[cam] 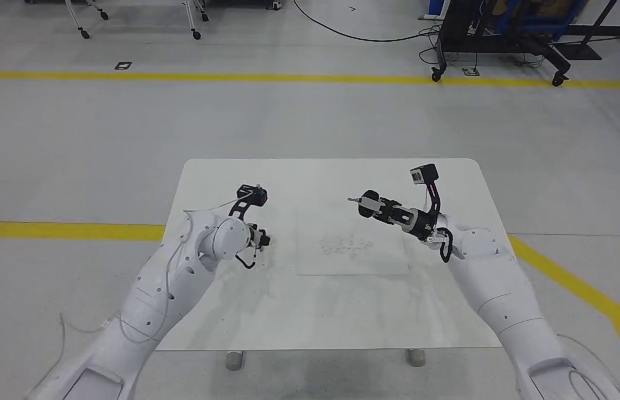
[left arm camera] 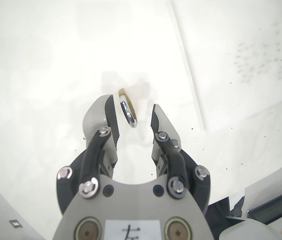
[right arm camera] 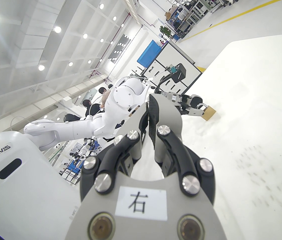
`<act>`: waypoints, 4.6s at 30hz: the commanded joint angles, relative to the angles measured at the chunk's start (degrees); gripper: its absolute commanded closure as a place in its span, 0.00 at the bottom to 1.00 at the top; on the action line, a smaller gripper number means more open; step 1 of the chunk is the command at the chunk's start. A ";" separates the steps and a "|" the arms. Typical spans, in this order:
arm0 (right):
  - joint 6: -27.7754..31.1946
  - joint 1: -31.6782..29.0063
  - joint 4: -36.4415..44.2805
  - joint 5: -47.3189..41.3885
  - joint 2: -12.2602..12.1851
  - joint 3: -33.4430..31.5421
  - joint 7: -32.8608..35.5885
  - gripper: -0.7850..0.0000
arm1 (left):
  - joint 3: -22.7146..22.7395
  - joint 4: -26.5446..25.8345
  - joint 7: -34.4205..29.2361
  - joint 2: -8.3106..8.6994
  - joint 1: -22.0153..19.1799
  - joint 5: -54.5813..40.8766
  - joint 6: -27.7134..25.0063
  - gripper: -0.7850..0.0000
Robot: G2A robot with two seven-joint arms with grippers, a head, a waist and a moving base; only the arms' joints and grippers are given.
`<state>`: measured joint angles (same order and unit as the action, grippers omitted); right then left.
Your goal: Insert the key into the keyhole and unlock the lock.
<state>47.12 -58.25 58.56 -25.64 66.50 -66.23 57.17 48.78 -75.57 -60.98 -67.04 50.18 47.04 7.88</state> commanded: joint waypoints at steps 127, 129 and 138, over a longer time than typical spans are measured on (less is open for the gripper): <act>10.88 11.33 -6.34 27.21 7.10 9.91 -14.81 1.00 | -2.14 40.66 -4.81 -7.78 -17.09 -85.36 18.21 1.00; 10.88 10.13 -1.07 36.24 5.78 7.32 -15.69 1.00 | -3.25 41.73 -4.72 -8.52 -18.51 -84.56 19.12 1.00; 4.77 -1.52 25.14 61.42 1.96 -3.36 -19.57 1.00 | -5.98 46.44 -13.31 -10.74 -21.27 -82.89 9.86 1.00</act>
<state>51.44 -60.57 84.80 36.05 68.42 -69.76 37.34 42.78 -29.96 -72.43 -77.73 28.91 -35.76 19.72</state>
